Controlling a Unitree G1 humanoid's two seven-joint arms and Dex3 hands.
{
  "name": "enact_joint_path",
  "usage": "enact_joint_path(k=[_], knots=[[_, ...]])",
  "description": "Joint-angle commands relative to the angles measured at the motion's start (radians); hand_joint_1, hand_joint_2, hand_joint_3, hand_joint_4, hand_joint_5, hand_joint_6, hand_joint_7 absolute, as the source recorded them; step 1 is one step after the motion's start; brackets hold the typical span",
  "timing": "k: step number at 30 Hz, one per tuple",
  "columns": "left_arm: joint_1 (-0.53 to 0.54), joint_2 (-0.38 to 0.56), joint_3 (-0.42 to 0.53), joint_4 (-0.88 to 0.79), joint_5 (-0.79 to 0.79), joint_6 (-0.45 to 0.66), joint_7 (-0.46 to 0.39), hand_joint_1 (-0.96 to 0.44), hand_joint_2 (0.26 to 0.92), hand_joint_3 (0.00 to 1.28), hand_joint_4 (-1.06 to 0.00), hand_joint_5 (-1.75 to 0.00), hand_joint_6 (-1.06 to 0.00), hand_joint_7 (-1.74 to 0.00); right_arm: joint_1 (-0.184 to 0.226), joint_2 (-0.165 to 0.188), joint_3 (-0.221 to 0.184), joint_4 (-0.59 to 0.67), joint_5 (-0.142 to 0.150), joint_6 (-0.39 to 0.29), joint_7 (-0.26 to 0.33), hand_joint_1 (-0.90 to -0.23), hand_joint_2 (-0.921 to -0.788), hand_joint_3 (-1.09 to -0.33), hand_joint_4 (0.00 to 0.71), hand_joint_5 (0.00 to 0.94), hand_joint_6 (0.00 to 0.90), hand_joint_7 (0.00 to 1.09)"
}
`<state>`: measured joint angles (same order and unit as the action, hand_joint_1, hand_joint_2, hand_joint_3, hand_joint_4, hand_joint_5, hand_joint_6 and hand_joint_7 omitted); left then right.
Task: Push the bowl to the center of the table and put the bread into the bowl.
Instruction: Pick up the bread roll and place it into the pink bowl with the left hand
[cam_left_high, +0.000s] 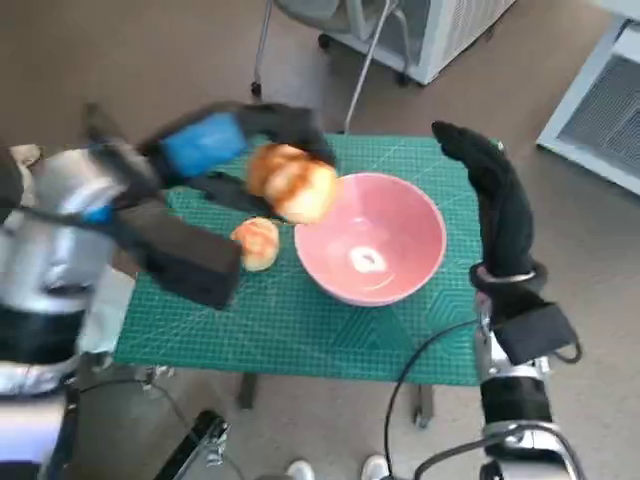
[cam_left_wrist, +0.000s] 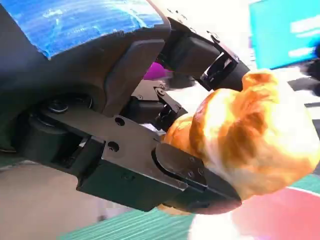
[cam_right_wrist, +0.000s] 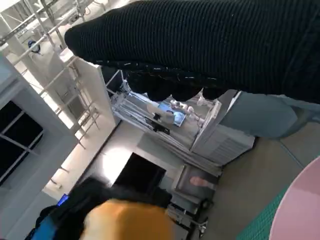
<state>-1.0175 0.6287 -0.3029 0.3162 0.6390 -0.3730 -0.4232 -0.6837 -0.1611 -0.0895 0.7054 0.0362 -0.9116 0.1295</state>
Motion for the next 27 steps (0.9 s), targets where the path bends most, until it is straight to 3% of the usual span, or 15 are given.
enact_joint_path(k=[1, 9, 21, 23, 25, 26, 27], knots=[[-0.081, -0.067, -0.067, 0.157, 0.058, -0.064, 0.08, 0.0, 0.92, 0.07, -0.58, -1.19, -0.72, -1.15, 0.036, -0.014, -0.006, -0.009, 0.004, 0.016, 0.008, -0.581, -0.921, -0.739, 0.439, 0.005, 0.095, 0.86], [-0.165, -0.185, -0.151, 0.381, 0.109, -0.079, 0.139, 0.0, 0.92, 0.11, -0.56, -1.19, -0.66, -1.24, 0.051, -0.021, -0.011, -0.018, 0.002, 0.007, 0.005, -0.581, -0.921, -0.739, 0.435, 0.002, 0.098, 0.86], [-0.202, -0.284, -0.265, 0.576, 0.213, -0.055, 0.223, 0.0, 0.921, 0.1, -0.6, -1.19, -0.64, -1.22, 0.072, -0.026, -0.021, -0.03, -0.013, 0.008, -0.015, -0.598, -0.921, -0.731, 0.437, 0.004, 0.107, 0.85], [-0.196, -0.297, -0.271, 0.601, 0.211, -0.049, 0.233, 0.0, 0.921, 0.11, -0.58, -1.2, -0.64, -1.23, 0.077, -0.026, -0.023, -0.035, -0.014, 0.01, -0.017, -0.6, -0.921, -0.731, 0.438, 0.004, 0.109, 0.84], [-0.183, -0.303, -0.274, 0.614, 0.21, -0.045, 0.246, 0.0, 0.921, 0.18, -0.49, -1.29, -0.57, -1.3, 0.08, -0.027, -0.024, -0.041, -0.015, 0.012, -0.021, -0.6, -0.921, -0.73, 0.438, 0.004, 0.111, 0.84], [-0.177, -0.303, -0.276, 0.617, 0.21, -0.044, 0.251, -0.07, 0.921, 0.22, -0.43, -1.19, -0.53, -1.35, 0.081, -0.027, -0.025, -0.043, -0.016, 0.013, -0.022, -0.6, -0.921, -0.73, 0.439, 0.004, 0.111, 0.84], [-0.171, -0.301, -0.28, 0.613, 0.212, -0.038, 0.247, -0.17, 0.921, 0.26, -0.42, -0.94, -0.48, -1.41, 0.082, -0.027, -0.025, -0.045, -0.018, 0.014, -0.025, -0.599, -0.921, -0.73, 0.439, 0.004, 0.112, 0.84]])
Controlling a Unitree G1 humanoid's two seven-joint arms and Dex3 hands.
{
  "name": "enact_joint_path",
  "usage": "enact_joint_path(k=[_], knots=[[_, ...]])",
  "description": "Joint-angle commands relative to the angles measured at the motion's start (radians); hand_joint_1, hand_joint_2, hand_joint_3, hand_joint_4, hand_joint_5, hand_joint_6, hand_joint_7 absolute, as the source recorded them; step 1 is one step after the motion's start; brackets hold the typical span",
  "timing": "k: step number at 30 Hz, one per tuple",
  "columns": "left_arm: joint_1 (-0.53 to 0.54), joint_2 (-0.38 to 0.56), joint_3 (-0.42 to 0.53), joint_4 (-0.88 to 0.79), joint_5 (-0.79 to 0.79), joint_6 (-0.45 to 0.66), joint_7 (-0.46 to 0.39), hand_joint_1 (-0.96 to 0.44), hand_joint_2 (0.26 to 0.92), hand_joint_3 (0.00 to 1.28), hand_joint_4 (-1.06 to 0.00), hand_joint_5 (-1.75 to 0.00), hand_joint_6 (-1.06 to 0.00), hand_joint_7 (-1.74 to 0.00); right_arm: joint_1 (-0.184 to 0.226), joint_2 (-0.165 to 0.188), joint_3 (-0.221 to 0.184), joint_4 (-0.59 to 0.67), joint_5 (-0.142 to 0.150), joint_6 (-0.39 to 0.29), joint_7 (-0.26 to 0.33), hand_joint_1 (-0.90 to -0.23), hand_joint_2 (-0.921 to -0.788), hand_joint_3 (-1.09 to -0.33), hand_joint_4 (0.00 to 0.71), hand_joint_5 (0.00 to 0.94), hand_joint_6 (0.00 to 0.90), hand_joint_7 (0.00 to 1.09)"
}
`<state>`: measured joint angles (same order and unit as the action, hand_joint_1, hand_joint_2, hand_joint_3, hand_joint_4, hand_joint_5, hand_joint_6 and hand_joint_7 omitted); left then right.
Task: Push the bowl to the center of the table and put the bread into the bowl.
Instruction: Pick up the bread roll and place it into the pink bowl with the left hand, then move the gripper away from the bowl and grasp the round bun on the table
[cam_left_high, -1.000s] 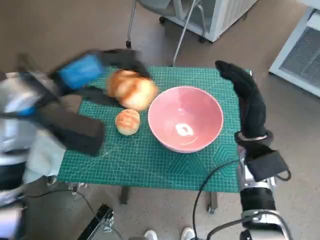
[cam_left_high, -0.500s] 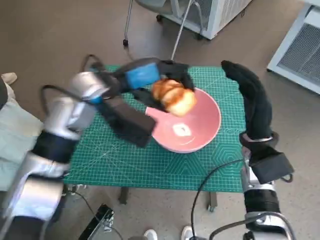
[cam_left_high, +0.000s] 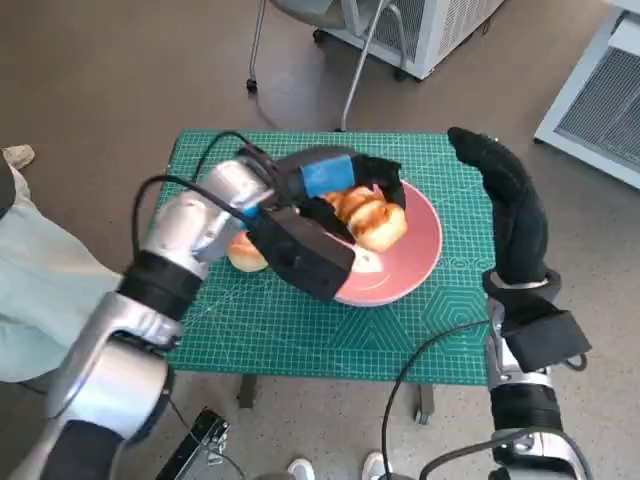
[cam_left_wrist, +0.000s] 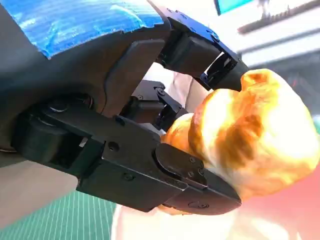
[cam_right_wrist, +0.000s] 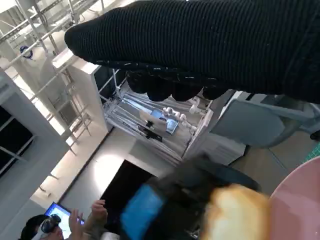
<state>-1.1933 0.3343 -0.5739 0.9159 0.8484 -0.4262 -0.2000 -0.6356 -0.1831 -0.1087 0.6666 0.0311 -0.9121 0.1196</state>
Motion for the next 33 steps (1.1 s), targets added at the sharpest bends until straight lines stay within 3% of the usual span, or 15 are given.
enact_joint_path(k=[1, 3, 6, 9, 19, 25, 33], knots=[[0.009, -0.005, -0.011, 0.012, 0.004, 0.02, 0.022, -0.13, 0.91, 0.24, -0.4, -0.79, -0.42, -1.27, 0.035, -0.006, -0.007, -0.007, -0.014, 0.015, -0.017, -0.599, -0.921, -0.73, 0.439, 0.004, 0.113, 0.84], [0.013, -0.004, -0.018, 0.002, 0.007, 0.038, -0.002, -0.07, 0.905, 0.14, -0.34, -0.34, -0.38, -0.68, 0.036, -0.007, -0.008, -0.01, -0.02, 0.017, -0.024, -0.6, -0.921, -0.73, 0.439, 0.004, 0.114, 0.83], [0.023, 0.007, -0.013, -0.029, -0.008, 0.055, -0.045, -0.06, 0.904, 0.06, -0.24, -0.11, -0.37, -0.3, 0.035, -0.007, -0.009, -0.012, -0.027, 0.02, -0.034, -0.603, -0.921, -0.73, 0.439, 0.004, 0.116, 0.83], [0.038, 0.024, 0.0, -0.079, -0.025, 0.073, -0.084, -0.08, 0.895, 0.02, -0.18, -0.04, -0.35, -0.15, 0.034, -0.006, -0.01, -0.01, -0.034, 0.02, -0.042, -0.605, -0.921, -0.728, 0.439, 0.004, 0.118, 0.83], [0.121, 0.134, 0.052, -0.357, -0.051, 0.123, -0.202, -0.13, 0.865, 0.0, -0.12, 0.0, -0.34, -0.06, 0.028, 0.006, 0.003, -0.007, -0.053, 0.022, -0.062, -0.599, -0.921, -0.73, 0.439, 0.004, 0.121, 0.82], [0.181, 0.221, 0.132, -0.525, -0.088, 0.149, -0.263, -0.11, 0.861, 0.0, -0.11, 0.0, -0.33, -0.05, 0.02, 0.012, 0.009, 0.001, -0.039, 0.027, -0.052, -0.597, -0.921, -0.732, 0.438, 0.003, 0.121, 0.82], [0.246, 0.339, 0.24, -0.624, -0.153, 0.116, -0.276, -0.08, 0.83, 0.0, -0.1, 0.0, -0.32, -0.03, 0.017, 0.021, 0.018, -0.005, -0.029, 0.035, -0.044, -0.592, -0.921, -0.736, 0.436, 0.002, 0.118, 0.82]])
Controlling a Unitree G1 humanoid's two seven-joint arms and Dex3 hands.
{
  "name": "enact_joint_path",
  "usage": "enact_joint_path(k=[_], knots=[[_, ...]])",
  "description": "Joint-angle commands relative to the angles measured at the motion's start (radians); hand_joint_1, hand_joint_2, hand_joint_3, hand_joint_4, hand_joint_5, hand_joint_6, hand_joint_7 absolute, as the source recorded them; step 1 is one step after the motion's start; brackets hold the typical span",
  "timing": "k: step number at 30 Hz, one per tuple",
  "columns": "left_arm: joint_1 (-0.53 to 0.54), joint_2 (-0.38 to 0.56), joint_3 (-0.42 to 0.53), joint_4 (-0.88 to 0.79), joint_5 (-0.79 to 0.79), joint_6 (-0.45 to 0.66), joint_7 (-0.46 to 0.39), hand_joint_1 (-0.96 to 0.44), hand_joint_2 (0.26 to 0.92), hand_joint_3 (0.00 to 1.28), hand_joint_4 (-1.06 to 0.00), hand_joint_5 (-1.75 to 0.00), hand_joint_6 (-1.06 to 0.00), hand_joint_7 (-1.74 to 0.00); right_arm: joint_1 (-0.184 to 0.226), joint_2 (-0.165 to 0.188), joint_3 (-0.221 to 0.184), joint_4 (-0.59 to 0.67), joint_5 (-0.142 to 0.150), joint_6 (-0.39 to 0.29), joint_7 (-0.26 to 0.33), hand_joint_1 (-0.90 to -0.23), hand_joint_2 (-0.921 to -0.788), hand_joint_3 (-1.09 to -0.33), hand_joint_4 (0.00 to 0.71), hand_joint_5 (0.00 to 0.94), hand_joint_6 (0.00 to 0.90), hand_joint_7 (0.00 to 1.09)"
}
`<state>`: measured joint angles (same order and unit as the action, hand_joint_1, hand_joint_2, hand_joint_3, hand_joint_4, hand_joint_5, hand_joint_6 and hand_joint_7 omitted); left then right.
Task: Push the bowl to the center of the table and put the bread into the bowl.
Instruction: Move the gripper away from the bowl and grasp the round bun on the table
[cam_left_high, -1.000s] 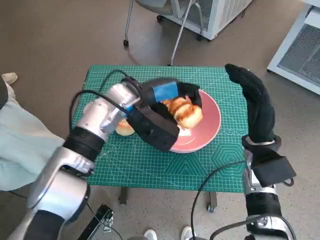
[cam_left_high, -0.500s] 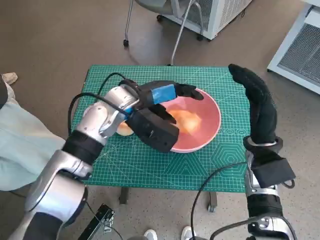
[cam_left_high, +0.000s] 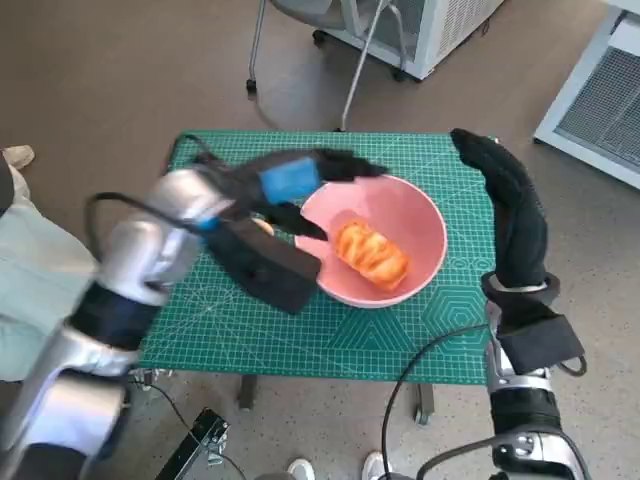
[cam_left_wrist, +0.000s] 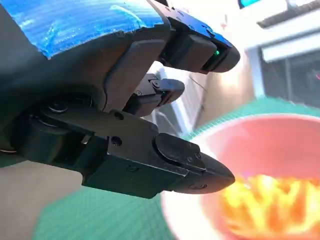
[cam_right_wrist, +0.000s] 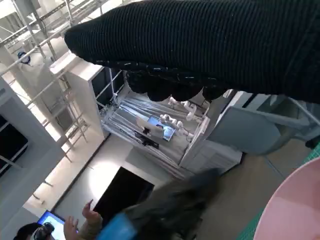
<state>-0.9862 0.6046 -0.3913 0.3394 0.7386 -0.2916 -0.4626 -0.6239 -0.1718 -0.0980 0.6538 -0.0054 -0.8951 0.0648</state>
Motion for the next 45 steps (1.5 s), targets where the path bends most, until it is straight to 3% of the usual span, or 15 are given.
enact_joint_path(k=[1, 11, 23, 34, 45], knots=[[0.045, 0.081, 0.067, -0.057, -0.052, -0.023, -0.017, -0.07, 0.828, 0.0, -0.11, 0.0, -0.32, -0.03, 0.005, 0.01, 0.008, 0.007, 0.01, 0.019, 0.012, -0.591, -0.921, -0.737, 0.436, 0.002, 0.118, 0.82], [0.132, 0.231, 0.177, -0.134, -0.113, -0.033, -0.067, 0.01, 0.807, 0.0, -0.15, -0.01, -0.38, -0.04, 0.004, 0.012, 0.009, 0.002, 0.031, 0.027, 0.034, -0.579, -0.921, -0.743, 0.435, 0.002, 0.113, 0.83], [0.199, 0.308, 0.177, -0.156, -0.057, 0.017, -0.121, 0.02, 0.813, 0.0, -0.19, -0.01, -0.4, -0.03, -0.015, 0.015, 0.01, 0.026, 0.029, 0.016, 0.04, -0.571, -0.921, -0.744, 0.433, 0.001, 0.108, 0.83], [0.212, 0.262, 0.126, -0.087, -0.015, 0.041, -0.115, 0.02, 0.811, 0.0, -0.21, -0.01, -0.4, -0.02, -0.039, 0.022, 0.008, 0.064, 0.056, 0.006, 0.071, -0.568, -0.921, -0.748, 0.43, 0.0, 0.104, 0.84], [0.158, 0.158, 0.028, 0.096, 0.062, 0.053, -0.058, 0.01, 0.814, 0.0, -0.22, -0.01, -0.41, -0.01, -0.028, 0.018, 0.005, 0.041, 0.075, 0.017, 0.097, -0.563, -0.921, -0.747, 0.428, 0.0, 0.1, 0.84]])
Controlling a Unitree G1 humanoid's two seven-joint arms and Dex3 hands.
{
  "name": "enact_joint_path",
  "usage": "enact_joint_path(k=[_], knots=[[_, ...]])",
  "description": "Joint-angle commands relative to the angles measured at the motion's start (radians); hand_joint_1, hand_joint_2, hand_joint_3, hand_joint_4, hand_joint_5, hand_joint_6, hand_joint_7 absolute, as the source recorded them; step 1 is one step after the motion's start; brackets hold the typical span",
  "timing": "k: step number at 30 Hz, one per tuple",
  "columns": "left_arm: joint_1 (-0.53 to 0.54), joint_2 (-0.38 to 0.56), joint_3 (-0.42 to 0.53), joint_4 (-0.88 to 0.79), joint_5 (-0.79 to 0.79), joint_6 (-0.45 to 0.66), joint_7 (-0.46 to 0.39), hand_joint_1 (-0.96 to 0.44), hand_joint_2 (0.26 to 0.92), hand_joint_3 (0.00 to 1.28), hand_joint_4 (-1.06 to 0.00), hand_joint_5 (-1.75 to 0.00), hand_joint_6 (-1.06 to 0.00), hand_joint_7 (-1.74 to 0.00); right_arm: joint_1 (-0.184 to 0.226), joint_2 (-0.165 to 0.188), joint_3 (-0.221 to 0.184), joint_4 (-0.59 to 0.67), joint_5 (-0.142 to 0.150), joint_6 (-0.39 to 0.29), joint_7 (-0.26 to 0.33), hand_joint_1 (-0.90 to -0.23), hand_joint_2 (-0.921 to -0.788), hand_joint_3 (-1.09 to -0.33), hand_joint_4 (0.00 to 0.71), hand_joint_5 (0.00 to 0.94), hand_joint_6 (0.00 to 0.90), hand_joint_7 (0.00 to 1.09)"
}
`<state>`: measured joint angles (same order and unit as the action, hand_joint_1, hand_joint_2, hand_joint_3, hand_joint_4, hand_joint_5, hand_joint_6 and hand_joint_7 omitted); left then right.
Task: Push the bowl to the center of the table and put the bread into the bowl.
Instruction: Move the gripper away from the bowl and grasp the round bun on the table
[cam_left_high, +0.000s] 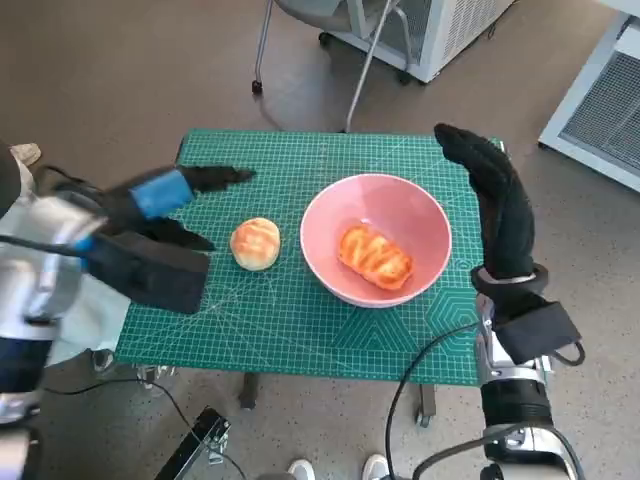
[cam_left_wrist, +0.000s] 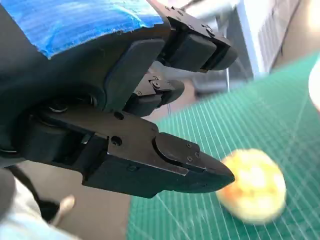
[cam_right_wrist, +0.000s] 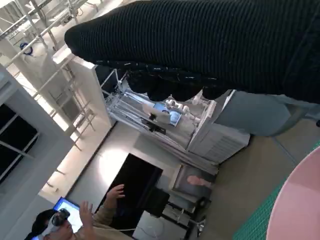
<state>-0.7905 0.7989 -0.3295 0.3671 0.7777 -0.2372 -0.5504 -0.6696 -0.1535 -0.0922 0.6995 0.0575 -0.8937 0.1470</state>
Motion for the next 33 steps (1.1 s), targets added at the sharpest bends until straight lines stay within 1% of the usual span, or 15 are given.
enact_joint_path(k=[1, 6, 11, 17, 20, 23, 26, 27, 28, 29, 30, 31, 32, 33], knots=[[-0.047, -0.05, -0.045, 0.098, 0.03, -0.005, 0.04, 0.01, 0.814, 0.0, -0.22, -0.01, -0.41, -0.01, 0.02, -0.002, -0.001, -0.007, 0.013, 0.016, 0.017, -0.563, -0.921, -0.747, 0.428, 0.0, 0.1, 0.85], [-0.1, -0.103, -0.093, 0.228, 0.057, -0.021, 0.083, 0.0, 0.816, 0.0, -0.23, -0.01, -0.42, -0.01, 0.027, -0.01, -0.003, -0.015, 0.016, 0.019, 0.022, -0.564, -0.921, -0.745, 0.427, 0.0, 0.1, 0.85], [-0.165, -0.164, -0.15, 0.38, 0.086, -0.03, 0.122, 0.0, 0.817, 0.0, -0.24, -0.01, -0.42, -0.01, 0.034, -0.022, -0.007, -0.027, 0.003, 0.018, 0.015, -0.563, -0.921, -0.743, 0.428, 0.0, 0.101, 0.85], [-0.217, -0.218, -0.205, 0.513, 0.111, -0.027, 0.151, 0.01, 0.824, 0.01, -0.24, 0.0, -0.42, -0.01, 0.044, -0.032, -0.01, -0.037, -0.007, 0.016, 0.008, -0.575, -0.921, -0.739, 0.429, 0.001, 0.102, 0.85], [-0.232, -0.24, -0.232, 0.563, 0.121, -0.033, 0.168, 0.01, 0.837, 0.01, -0.25, -0.01, -0.43, -0.01, 0.051, -0.037, -0.012, -0.043, -0.009, 0.015, 0.005, -0.579, -0.921, -0.737, 0.43, 0.002, 0.103, 0.85], [-0.246, -0.258, -0.26, 0.607, 0.135, -0.046, 0.194, 0.03, 0.859, 0.02, -0.27, -0.02, -0.46, -0.02, 0.057, -0.041, -0.016, -0.048, -0.011, 0.013, 0.001, -0.582, -0.921, -0.735, 0.432, 0.002, 0.104, 0.84], [-0.258, -0.268, -0.287, 0.643, 0.152, -0.062, 0.232, 0.04, 0.889, 0.04, -0.34, -0.03, -0.54, -0.06, 0.061, -0.043, -0.022, -0.054, -0.017, 0.014, -0.008, -0.584, -0.921, -0.733, 0.433, 0.003, 0.106, 0.84], [-0.262, -0.269, -0.299, 0.653, 0.161, -0.073, 0.255, 0.04, 0.901, 0.05, -0.39, -0.04, -0.59, -0.08, 0.062, -0.043, -0.023, -0.056, -0.02, 0.015, -0.011, -0.583, -0.921, -0.733, 0.434, 0.003, 0.107, 0.84], [-0.265, -0.269, -0.308, 0.662, 0.167, -0.081, 0.271, 0.04, 0.908, 0.08, -0.48, -0.07, -0.65, -0.11, 0.063, -0.043, -0.024, -0.058, -0.021, 0.016, -0.014, -0.583, -0.921, -0.732, 0.436, 0.005, 0.109, 0.84], [-0.27, -0.269, -0.321, 0.672, 0.179, -0.091, 0.294, 0.05, 0.911, 0.09, -0.51, -0.08, -0.68, -0.12, 0.064, -0.042, -0.025, -0.059, -0.023, 0.016, -0.017, -0.583, -0.921, -0.732, 0.437, 0.005, 0.11, 0.84], [-0.273, -0.267, -0.33, 0.681, 0.187, -0.099, 0.312, 0.03, 0.914, 0.14, -0.47, -0.56, -0.63, -0.55, 0.066, -0.04, -0.026, -0.062, -0.025, 0.017, -0.02, -0.583, -0.921, -0.732, 0.439, 0.006, 0.113, 0.84], [-0.277, -0.263, -0.342, 0.689, 0.2, -0.109, 0.335, 0.02, 0.916, 0.17, -0.44, -0.73, -0.6, -0.71, 0.067, -0.038, -0.026, -0.062, -0.028, 0.016, -0.025, -0.583, -0.921, -0.732, 0.439, 0.006, 0.114, 0.84], [-0.281, -0.26, -0.351, 0.697, 0.208, -0.117, 0.352, 0.02, 0.918, 0.2, -0.42, -0.99, -0.58, -0.91, 0.068, -0.037, -0.027, -0.062, -0.031, 0.016, -0.029, -0.585, -0.921, -0.731, 0.441, 0.007, 0.116, 0.84], [-0.285, -0.256, -0.359, 0.705, 0.215, -0.124, 0.368, 0.01, 0.919, 0.2, -0.42, -1.16, -0.58, -1.02, 0.068, -0.037, -0.027, -0.061, -0.034, 0.015, -0.033, -0.586, -0.921, -0.73, 0.441, 0.007, 0.118, 0.84]])
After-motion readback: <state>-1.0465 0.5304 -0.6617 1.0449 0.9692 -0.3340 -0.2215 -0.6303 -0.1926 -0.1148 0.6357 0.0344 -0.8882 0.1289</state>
